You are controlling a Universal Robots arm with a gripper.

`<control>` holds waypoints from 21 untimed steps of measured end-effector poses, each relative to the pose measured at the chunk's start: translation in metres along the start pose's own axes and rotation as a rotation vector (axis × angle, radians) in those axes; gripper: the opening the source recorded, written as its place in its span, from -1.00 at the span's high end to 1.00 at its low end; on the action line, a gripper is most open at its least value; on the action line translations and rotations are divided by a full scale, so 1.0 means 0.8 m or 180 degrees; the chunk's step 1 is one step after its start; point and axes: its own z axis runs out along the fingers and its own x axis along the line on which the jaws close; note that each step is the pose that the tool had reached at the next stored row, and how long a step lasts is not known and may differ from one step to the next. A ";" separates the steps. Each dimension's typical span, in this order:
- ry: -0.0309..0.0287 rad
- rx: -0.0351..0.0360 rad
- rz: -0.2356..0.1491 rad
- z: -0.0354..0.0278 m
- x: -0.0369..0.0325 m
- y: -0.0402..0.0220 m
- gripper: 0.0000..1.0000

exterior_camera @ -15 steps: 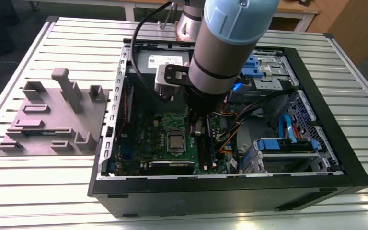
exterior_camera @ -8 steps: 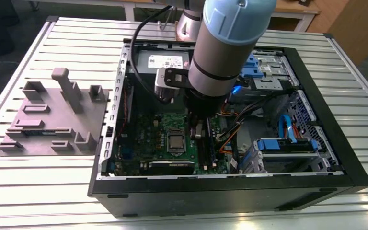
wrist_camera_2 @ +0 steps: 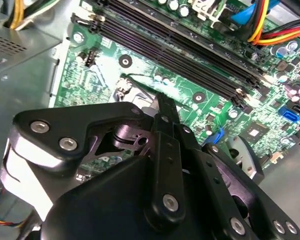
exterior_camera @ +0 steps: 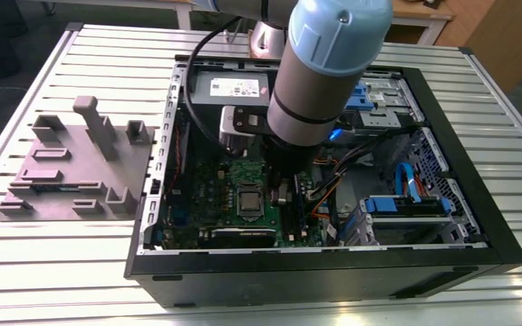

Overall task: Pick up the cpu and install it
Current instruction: 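Install the first cpu locking lever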

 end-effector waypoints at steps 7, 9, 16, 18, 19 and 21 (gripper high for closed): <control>0.0002 0.0005 -0.0044 0.0107 0.0081 -0.0013 0.80; 0.0004 0.0017 -0.0067 0.0126 0.0084 -0.0015 0.80; 0.0007 0.0024 -0.0119 0.0149 0.0095 -0.0014 0.80; 0.0007 0.0024 -0.0120 0.0151 0.0094 -0.0015 0.80; 0.0007 0.0024 -0.0119 0.0152 0.0095 -0.0015 0.80; 0.0007 0.0024 -0.0119 0.0152 0.0095 -0.0015 0.80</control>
